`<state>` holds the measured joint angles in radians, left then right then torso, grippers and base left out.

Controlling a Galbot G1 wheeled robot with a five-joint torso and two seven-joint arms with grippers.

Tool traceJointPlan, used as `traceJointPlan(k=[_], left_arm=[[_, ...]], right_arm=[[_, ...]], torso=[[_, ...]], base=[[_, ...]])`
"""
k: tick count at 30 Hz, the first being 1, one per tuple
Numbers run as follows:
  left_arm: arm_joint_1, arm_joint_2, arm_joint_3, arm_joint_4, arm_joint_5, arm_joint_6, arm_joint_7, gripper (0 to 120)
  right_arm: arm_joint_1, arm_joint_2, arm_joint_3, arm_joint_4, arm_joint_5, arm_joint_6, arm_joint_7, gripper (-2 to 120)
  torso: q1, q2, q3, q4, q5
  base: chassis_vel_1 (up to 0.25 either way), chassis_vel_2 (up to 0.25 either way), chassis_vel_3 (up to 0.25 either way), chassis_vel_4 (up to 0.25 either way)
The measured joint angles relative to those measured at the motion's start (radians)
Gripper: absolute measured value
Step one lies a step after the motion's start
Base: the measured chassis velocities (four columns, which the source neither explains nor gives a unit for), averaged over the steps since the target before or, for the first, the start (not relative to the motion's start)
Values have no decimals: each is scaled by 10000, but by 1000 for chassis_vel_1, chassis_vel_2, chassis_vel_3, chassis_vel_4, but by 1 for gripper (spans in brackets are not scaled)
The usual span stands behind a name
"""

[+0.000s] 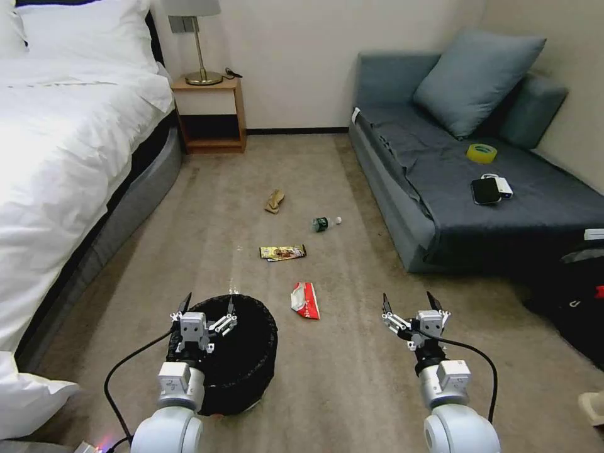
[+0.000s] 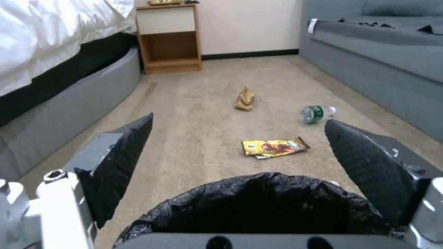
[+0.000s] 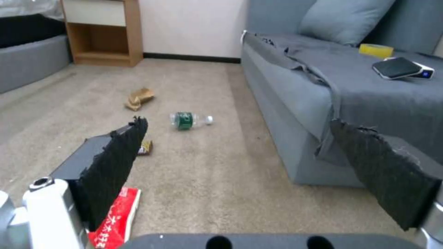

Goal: Pick up the trash bin, then pick up the garbage on the floor and place it into the trash bin.

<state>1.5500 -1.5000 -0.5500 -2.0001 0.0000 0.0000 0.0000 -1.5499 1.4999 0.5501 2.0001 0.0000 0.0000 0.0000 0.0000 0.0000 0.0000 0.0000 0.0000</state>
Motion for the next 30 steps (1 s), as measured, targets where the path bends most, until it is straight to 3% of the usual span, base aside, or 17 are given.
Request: traceJointPlan(k=[11,14,16,17,20,25,28,30], left_arm=[[-20,11,0,16,-45,-50,1,100],[-196,100,-4,178,-312,-502,-2,100],[-569,285,-25,501,-847,-1453,-35,100],[-569,285,-25,501,-847,-1453,-35,100],[-989,487,-40,877,-1554,-2447,-217,100],[-1030,523,-54,894,-1760,-2351,-500,100],[-907,520,-86,529,-1811,-1490,-946,100],[-890,520,-91,480,-1808,-1353,-1005,100]], right_arm=[[3,14,14,-15,-41,33,0,100],[83,151,161,-196,-381,448,-3,100],[232,429,445,-551,-1066,1283,-36,100],[232,429,445,-551,-1066,1283,-36,100],[470,856,881,-1103,-2108,2561,-100,100],[589,1083,1113,-1395,-2669,3254,-137,100],[694,1105,1164,-1504,-2459,3417,-372,100],[703,1104,1165,-1510,-2434,3425,-392,100]], torso=[[0,0,0,0,0],[0,0,0,1,-1],[0,0,0,-1,0],[0,0,0,-1,0],[0,0,0,-1,0],[0,0,0,-1,1],[0,0,0,0,1],[0,0,0,0,1]], base=[[0,0,0,0],[0,0,0,0],[0,0,0,0],[0,0,0,0],[0,0,0,0],[0,0,0,0],[0,0,0,0],[0,0,0,0]])
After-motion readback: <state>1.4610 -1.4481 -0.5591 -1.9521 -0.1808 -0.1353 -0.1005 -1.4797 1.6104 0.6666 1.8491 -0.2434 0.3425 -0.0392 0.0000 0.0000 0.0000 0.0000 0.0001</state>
